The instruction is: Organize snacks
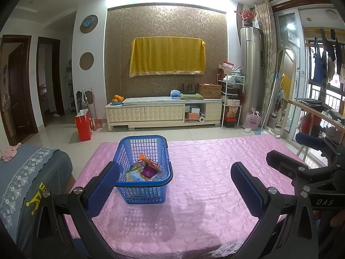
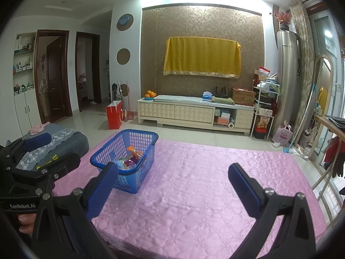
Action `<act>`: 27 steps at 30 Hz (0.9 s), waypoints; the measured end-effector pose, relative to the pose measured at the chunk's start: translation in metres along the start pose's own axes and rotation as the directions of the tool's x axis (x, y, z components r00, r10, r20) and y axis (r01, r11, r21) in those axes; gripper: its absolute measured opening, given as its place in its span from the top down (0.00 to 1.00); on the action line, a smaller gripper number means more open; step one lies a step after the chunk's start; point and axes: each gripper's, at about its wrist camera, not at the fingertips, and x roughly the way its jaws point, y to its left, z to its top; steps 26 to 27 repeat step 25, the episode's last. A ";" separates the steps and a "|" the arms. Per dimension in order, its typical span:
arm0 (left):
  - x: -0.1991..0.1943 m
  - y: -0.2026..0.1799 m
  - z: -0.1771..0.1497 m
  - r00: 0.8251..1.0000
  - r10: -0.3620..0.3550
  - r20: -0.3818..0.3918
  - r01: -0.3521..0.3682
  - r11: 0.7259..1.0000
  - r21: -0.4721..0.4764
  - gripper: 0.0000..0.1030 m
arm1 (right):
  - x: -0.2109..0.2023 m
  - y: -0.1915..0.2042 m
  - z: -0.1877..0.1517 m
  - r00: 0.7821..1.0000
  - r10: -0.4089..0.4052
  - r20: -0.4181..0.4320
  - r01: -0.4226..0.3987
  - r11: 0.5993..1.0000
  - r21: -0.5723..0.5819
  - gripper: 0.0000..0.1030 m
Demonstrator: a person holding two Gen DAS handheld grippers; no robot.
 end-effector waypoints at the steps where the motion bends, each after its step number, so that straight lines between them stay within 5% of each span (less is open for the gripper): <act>1: 0.000 0.000 0.000 1.000 0.000 -0.001 0.000 1.000 0.000 0.01 | 0.000 0.000 0.000 1.000 0.001 -0.001 -0.001 1.000 0.000 0.00; 27: -0.001 -0.001 0.000 1.000 0.000 -0.004 0.000 1.000 -0.004 0.01 | 0.000 0.001 0.000 1.000 0.000 -0.001 0.000 1.000 0.000 0.00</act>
